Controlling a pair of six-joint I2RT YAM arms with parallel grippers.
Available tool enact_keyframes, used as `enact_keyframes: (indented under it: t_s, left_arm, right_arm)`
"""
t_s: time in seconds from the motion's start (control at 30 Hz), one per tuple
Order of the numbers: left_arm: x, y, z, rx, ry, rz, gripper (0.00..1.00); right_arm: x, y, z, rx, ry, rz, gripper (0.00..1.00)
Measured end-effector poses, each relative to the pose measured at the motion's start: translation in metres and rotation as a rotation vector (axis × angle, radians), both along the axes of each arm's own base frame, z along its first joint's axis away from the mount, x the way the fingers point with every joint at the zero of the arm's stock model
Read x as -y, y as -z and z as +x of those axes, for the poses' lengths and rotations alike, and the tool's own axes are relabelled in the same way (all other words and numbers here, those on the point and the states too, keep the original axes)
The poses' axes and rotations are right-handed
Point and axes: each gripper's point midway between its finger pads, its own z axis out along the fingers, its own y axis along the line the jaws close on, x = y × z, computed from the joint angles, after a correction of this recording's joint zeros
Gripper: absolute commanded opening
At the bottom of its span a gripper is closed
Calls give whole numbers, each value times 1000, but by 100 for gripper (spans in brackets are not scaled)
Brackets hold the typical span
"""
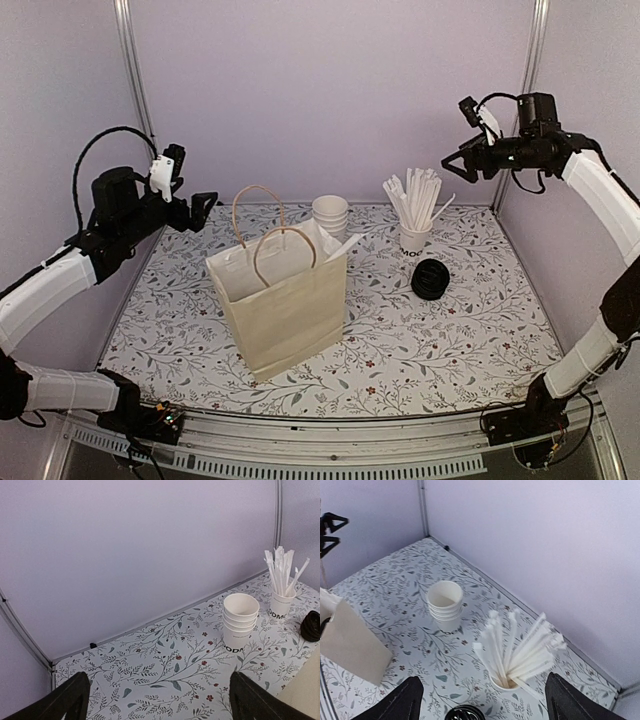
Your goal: Pack the takeout coffee
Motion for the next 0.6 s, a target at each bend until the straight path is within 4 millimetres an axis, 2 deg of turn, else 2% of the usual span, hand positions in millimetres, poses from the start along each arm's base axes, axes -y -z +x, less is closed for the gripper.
enact_keyframes:
  t_s: [0.03,0.13,0.23,0.33,0.47,0.6]
  left_arm:
    - [0,0,0,-1,3,-1,99]
    - [2,0,-1,-1,10,-3,99]
    - [3,0,-1,-2,17,-5,99]
    - [4,0,-2,-2,22,-5,99]
    - [4,0,-2,-2,24,-6,99]
    - [4,0,-2,-2,25,-6,99]
  right_arm:
    - [20,12,13,-13,75,-7,80]
    - [62,52,37,-76,232,-33,79]
    - [89,95,54,-163,332,-51,79]
    - [93,122,64,-214,359,-58,78]
    - [92,141,76,-247,366,-52,77]
    - [89,155,87,-277,367,-39,67]
